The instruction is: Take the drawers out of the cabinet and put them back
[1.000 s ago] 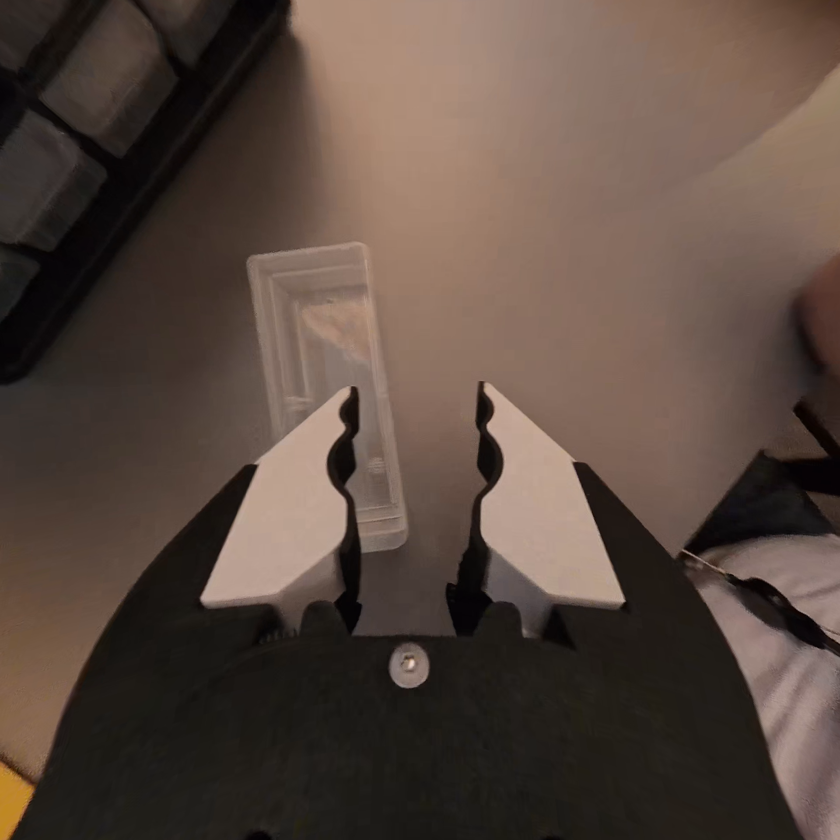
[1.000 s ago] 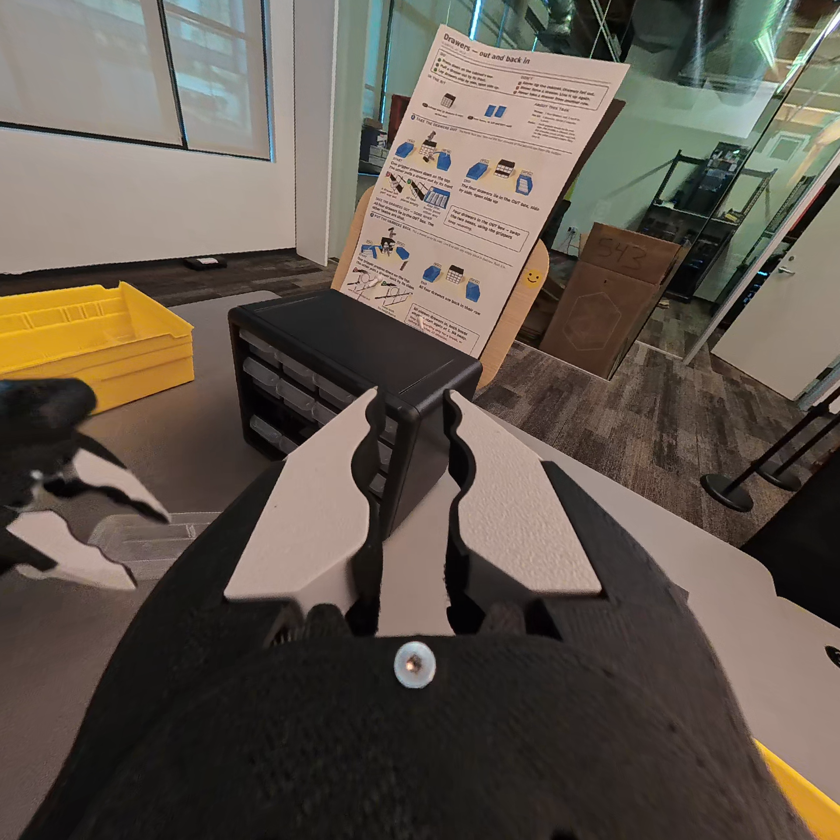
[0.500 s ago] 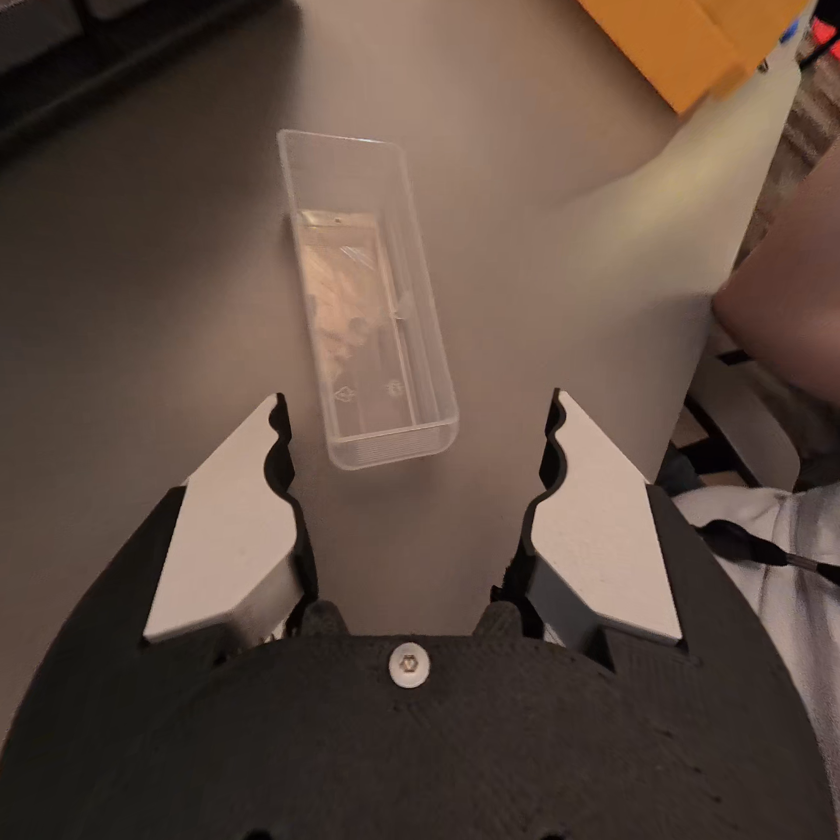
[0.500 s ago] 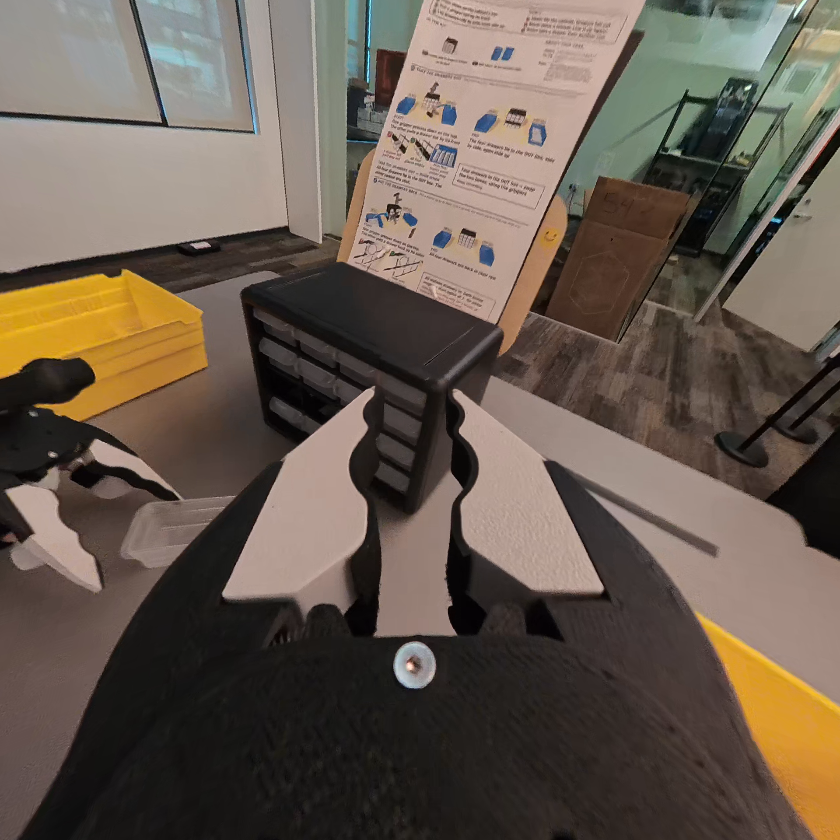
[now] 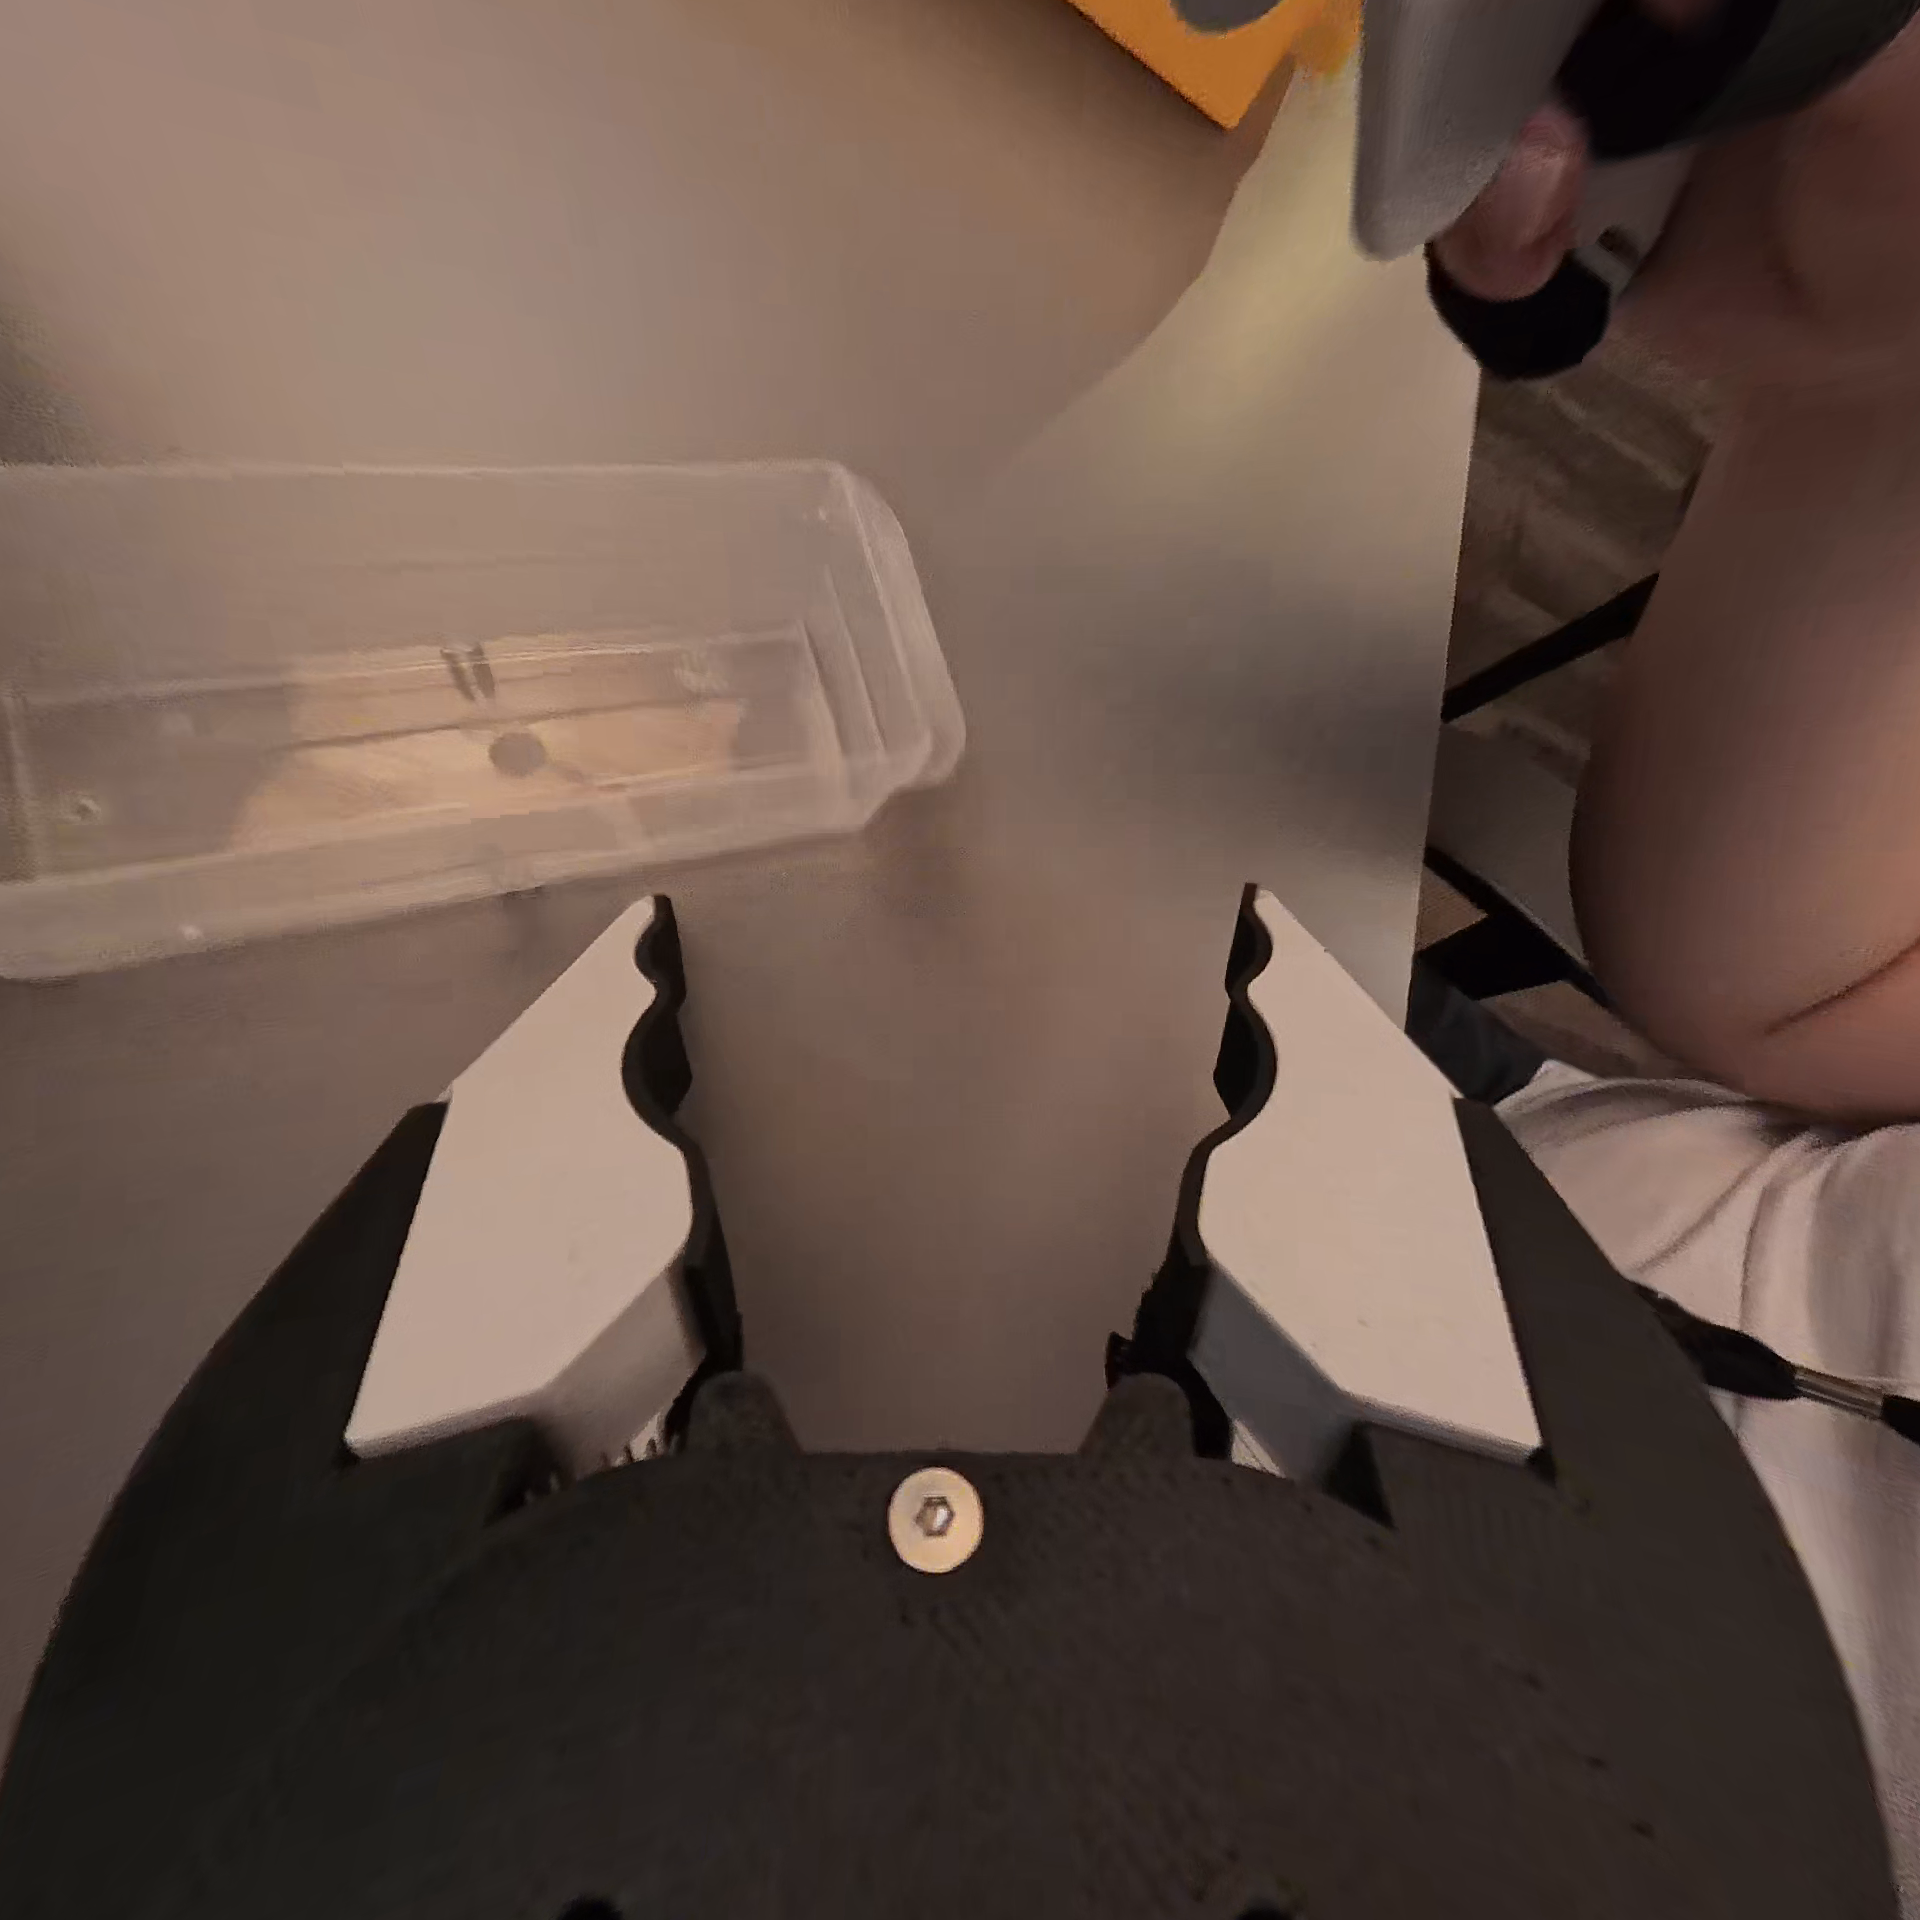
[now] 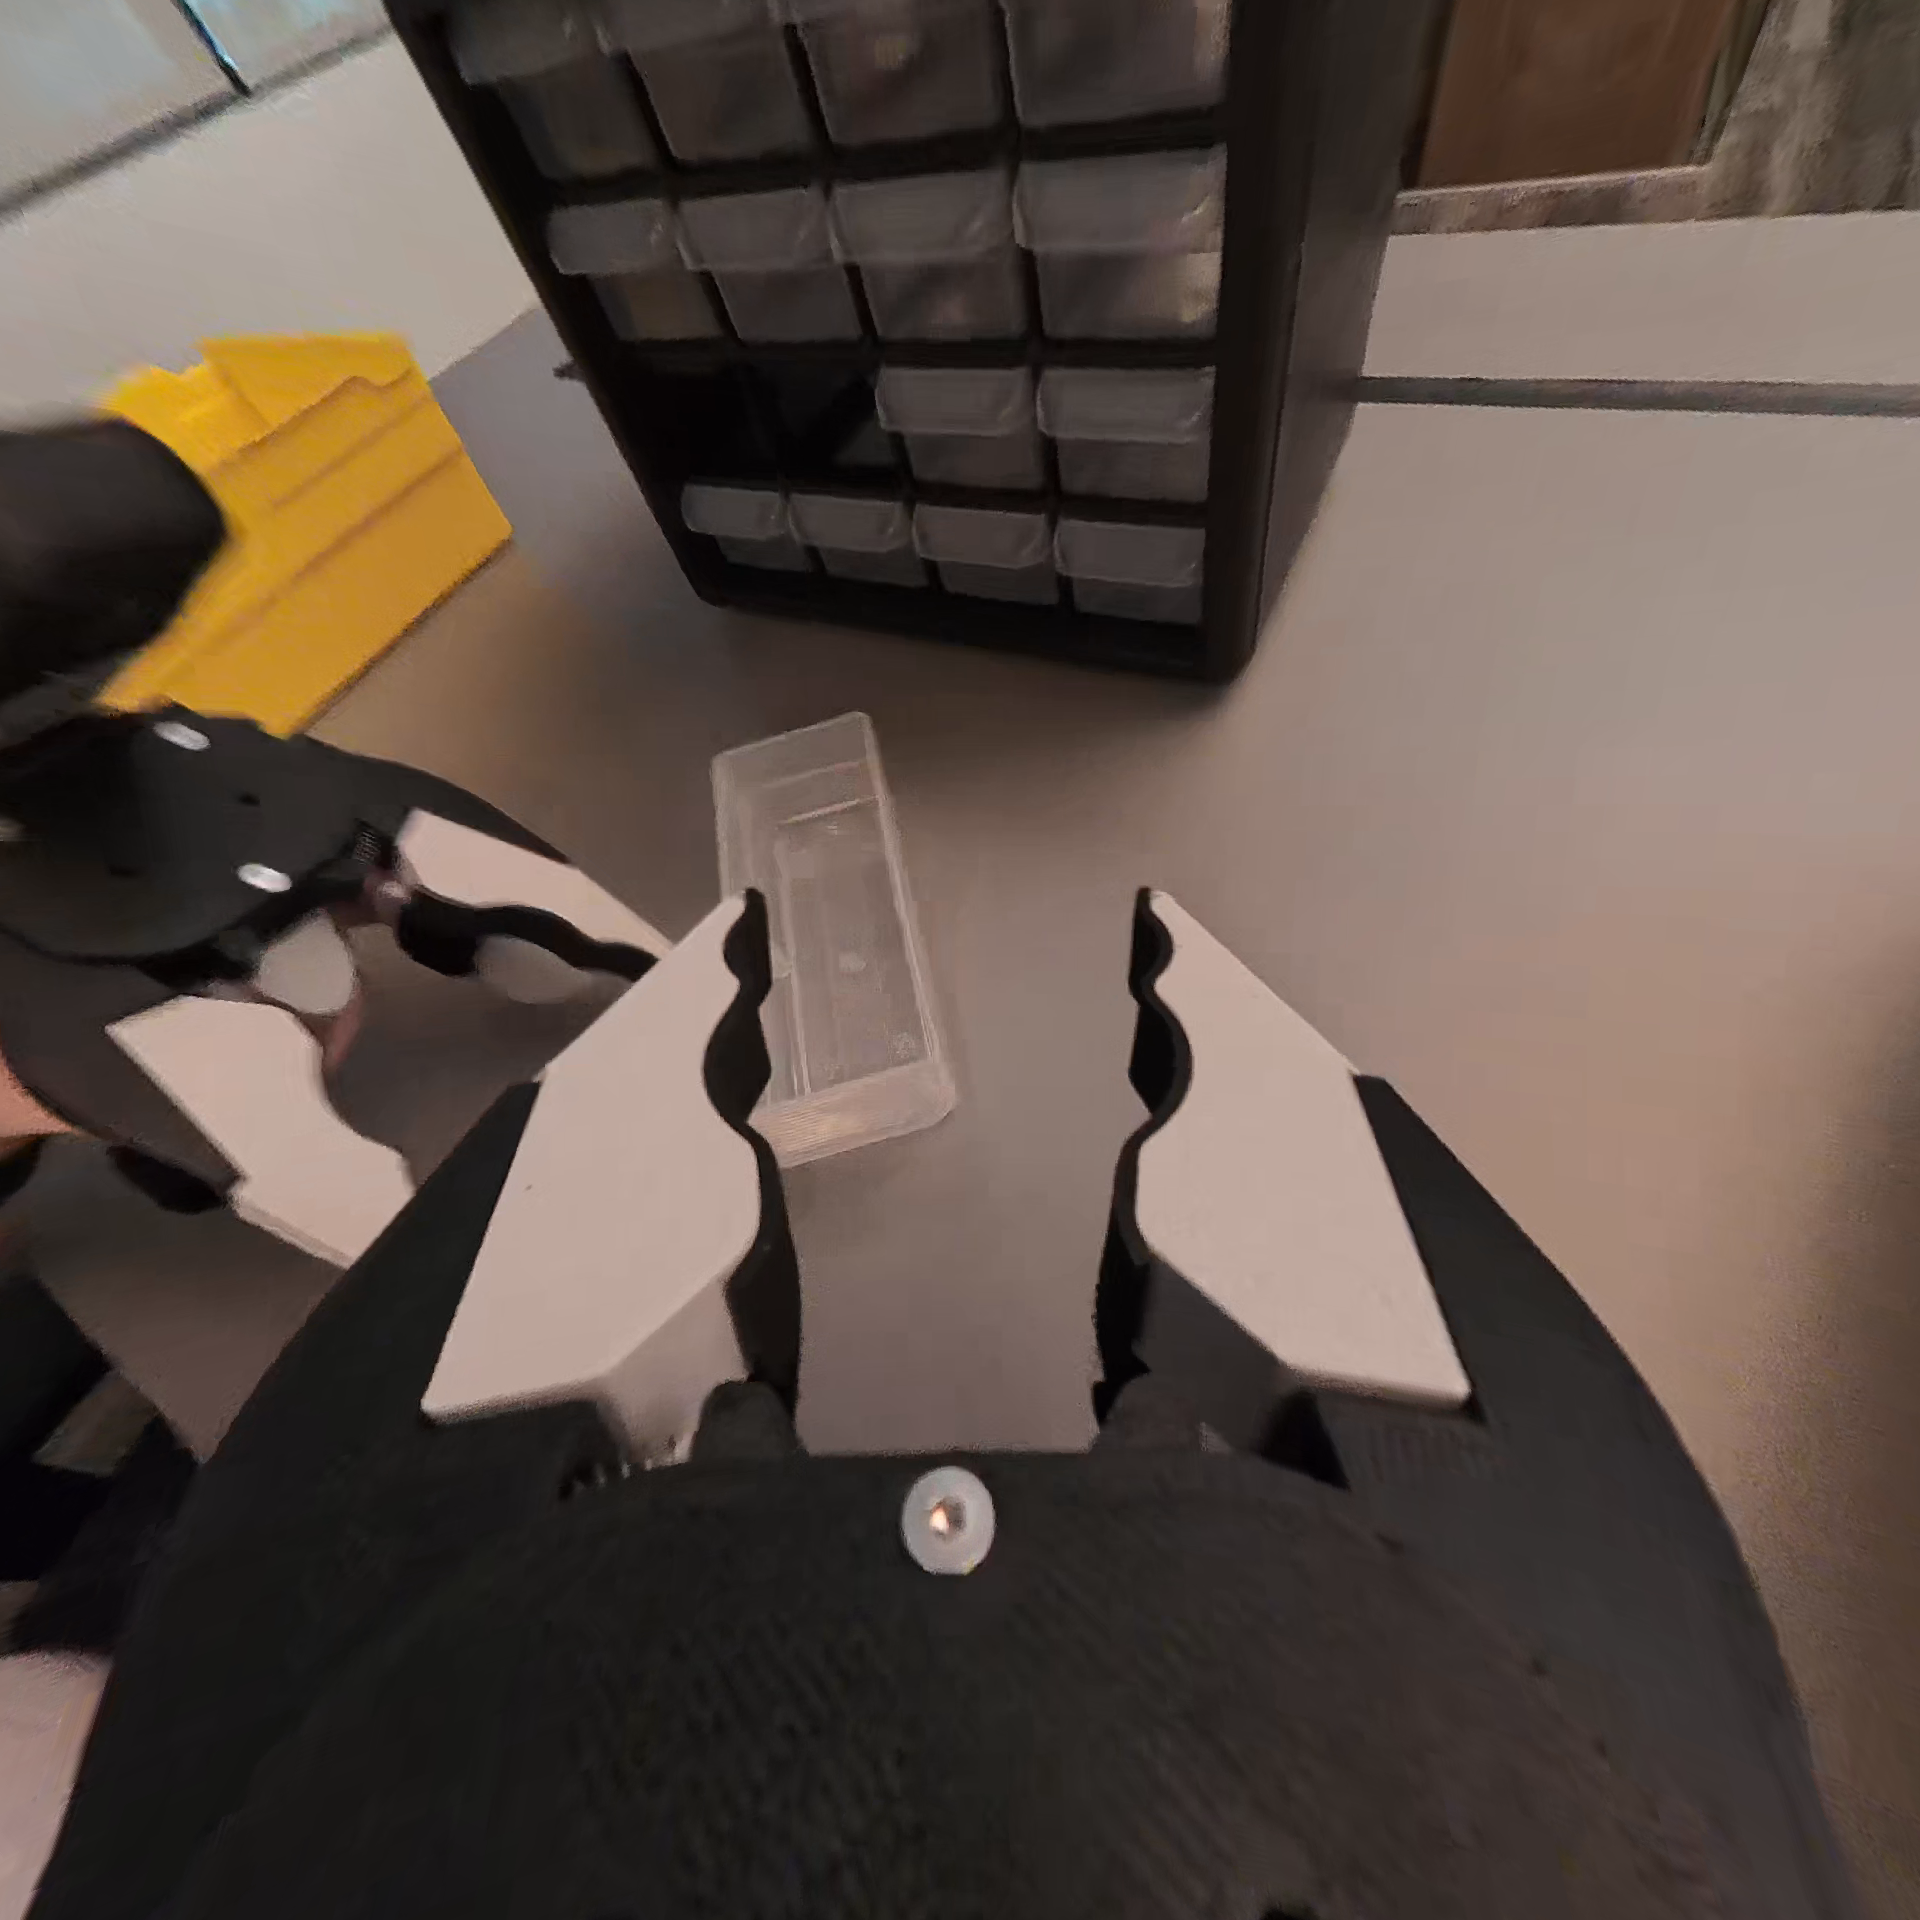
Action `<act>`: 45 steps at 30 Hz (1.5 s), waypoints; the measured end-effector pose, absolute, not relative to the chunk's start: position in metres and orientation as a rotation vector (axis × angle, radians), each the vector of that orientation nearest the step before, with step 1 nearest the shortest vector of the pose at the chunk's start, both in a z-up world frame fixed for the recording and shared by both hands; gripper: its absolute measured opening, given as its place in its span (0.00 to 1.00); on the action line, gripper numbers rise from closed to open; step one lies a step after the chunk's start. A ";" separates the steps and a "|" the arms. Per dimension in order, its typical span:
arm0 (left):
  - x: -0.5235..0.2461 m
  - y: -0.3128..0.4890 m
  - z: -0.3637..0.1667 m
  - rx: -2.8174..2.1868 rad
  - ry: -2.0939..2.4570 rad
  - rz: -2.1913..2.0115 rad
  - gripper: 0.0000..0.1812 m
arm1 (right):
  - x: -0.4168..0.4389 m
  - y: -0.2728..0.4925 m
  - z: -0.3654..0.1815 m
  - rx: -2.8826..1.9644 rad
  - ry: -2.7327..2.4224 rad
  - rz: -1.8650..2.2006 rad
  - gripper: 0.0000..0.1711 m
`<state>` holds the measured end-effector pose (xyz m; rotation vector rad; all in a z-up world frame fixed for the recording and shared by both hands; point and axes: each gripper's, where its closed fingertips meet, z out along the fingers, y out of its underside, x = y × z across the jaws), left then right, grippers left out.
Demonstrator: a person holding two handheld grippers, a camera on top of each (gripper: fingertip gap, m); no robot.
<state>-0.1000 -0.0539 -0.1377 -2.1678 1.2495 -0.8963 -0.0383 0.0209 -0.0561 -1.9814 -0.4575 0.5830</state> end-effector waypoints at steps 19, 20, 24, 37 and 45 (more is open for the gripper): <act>-0.257 0.153 0.124 -1.682 0.896 -0.588 0.00 | -0.092 0.012 -0.130 -1.991 -1.140 0.397 0.56; -0.256 0.159 0.121 -1.701 0.896 -0.586 0.00 | -0.091 0.012 -0.132 -2.006 -1.136 0.397 0.55; -0.262 0.181 0.111 -1.742 0.898 -0.471 0.00 | -0.091 0.008 -0.136 -2.046 -1.118 0.448 0.53; -0.255 0.179 0.104 -1.820 0.869 -0.442 0.04 | -0.099 -0.008 -0.137 -2.096 -1.061 0.574 0.50; -0.232 0.039 -0.004 -1.990 0.655 -0.631 0.30 | -0.164 -0.039 -0.119 -2.016 -1.105 1.029 0.50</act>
